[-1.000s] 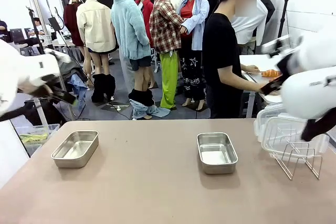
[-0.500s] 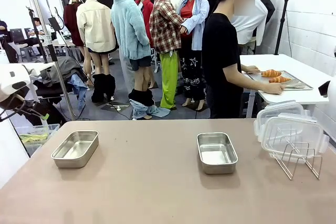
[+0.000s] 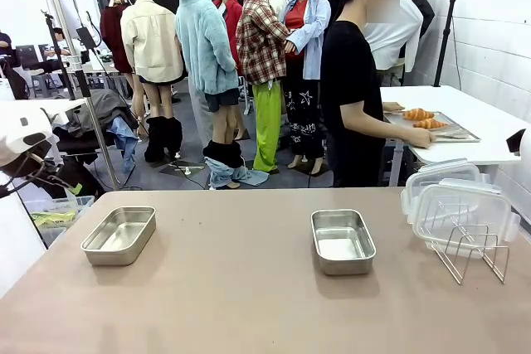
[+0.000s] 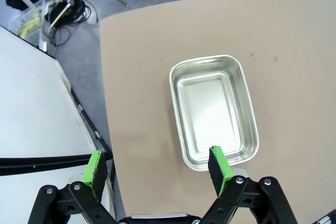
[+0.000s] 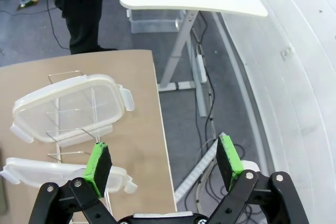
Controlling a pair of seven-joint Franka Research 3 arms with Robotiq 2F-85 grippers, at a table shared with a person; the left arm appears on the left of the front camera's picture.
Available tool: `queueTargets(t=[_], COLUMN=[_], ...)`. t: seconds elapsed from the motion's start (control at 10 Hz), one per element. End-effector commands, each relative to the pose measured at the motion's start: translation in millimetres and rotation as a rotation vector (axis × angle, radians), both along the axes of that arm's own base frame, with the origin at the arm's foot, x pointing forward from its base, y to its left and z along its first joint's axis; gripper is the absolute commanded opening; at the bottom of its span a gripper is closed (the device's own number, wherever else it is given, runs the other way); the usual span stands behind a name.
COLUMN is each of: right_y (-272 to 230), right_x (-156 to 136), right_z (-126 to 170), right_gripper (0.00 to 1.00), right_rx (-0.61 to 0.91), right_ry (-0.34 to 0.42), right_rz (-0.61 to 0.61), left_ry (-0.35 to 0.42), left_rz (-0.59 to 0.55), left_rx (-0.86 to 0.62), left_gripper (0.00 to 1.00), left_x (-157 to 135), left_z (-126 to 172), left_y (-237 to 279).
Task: Place the bread in airtight containers.
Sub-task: Lift both Airtight Container.
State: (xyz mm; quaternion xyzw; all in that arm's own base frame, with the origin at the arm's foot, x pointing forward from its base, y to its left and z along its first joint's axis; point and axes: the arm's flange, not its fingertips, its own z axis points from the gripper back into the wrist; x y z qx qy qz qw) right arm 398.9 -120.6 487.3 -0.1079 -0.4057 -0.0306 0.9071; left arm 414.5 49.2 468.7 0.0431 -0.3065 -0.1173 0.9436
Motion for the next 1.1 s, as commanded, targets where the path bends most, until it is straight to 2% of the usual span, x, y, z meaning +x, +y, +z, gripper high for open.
queueTargets(t=[0.0,1.0], right_y=[0.8,0.8], right_x=[-0.8,-0.8], right_z=[1.0,1.0], right_gripper=[1.0,1.0], right_rx=[-0.013,-0.013], right_ry=[0.01,0.01], right_rz=[0.013,0.013], left_ry=[-0.002,-0.002], left_rz=[0.008,0.008], left_rx=[0.011,0.011], left_gripper=[1.0,1.0], left_x=[-1.8,-1.8], left_z=[1.2,1.2], left_y=[0.3,0.3])
